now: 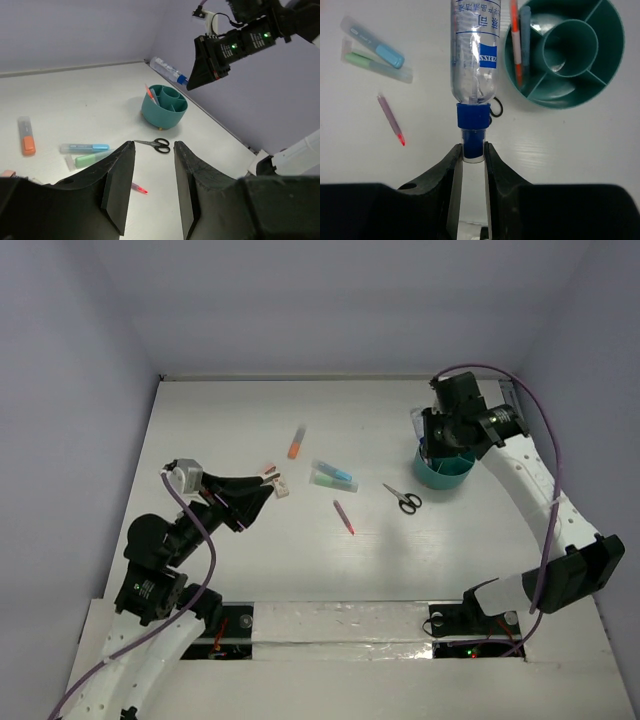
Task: Sort the stationery into containers
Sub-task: Place the stationery in the storage box.
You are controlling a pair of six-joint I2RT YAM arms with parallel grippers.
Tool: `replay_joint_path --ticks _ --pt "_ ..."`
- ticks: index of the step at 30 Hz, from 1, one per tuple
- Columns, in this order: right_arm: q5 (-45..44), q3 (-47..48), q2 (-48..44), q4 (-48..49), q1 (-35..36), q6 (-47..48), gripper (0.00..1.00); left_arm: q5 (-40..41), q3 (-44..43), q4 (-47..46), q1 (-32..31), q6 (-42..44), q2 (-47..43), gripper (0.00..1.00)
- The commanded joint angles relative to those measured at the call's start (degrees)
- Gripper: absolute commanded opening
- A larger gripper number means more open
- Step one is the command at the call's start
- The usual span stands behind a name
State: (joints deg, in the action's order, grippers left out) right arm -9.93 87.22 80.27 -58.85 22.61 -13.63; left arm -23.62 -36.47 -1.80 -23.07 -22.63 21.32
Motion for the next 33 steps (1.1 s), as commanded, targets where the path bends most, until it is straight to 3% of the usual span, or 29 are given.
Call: replay_joint_path --ticks 1,6,12,19,25,33 --pt "5.97 5.41 0.85 -7.41 -4.58 -0.44 0.12 2.08 -3.08 -0.31 -1.54 1.71 -3.2 0.34" --pt "13.79 6.65 0.68 -13.03 -8.89 -1.31 0.12 3.49 -3.61 0.48 -3.82 2.68 -5.67 0.35" --pt "17.13 9.11 -0.64 -19.11 -11.19 -2.81 0.12 4.63 -3.96 1.1 -6.29 3.12 -7.78 0.35" --pt "15.91 5.51 0.94 -19.64 -15.57 -3.86 0.12 4.54 -3.96 1.01 -6.29 3.21 -8.58 0.35" --pt "17.75 11.03 4.01 -20.42 -17.95 -4.65 0.11 3.75 -3.79 0.92 -6.29 2.95 -7.79 0.35" --pt "18.81 11.39 8.5 -21.65 -19.62 -4.74 0.11 3.23 -3.61 1.1 -6.29 3.12 -7.35 0.35"
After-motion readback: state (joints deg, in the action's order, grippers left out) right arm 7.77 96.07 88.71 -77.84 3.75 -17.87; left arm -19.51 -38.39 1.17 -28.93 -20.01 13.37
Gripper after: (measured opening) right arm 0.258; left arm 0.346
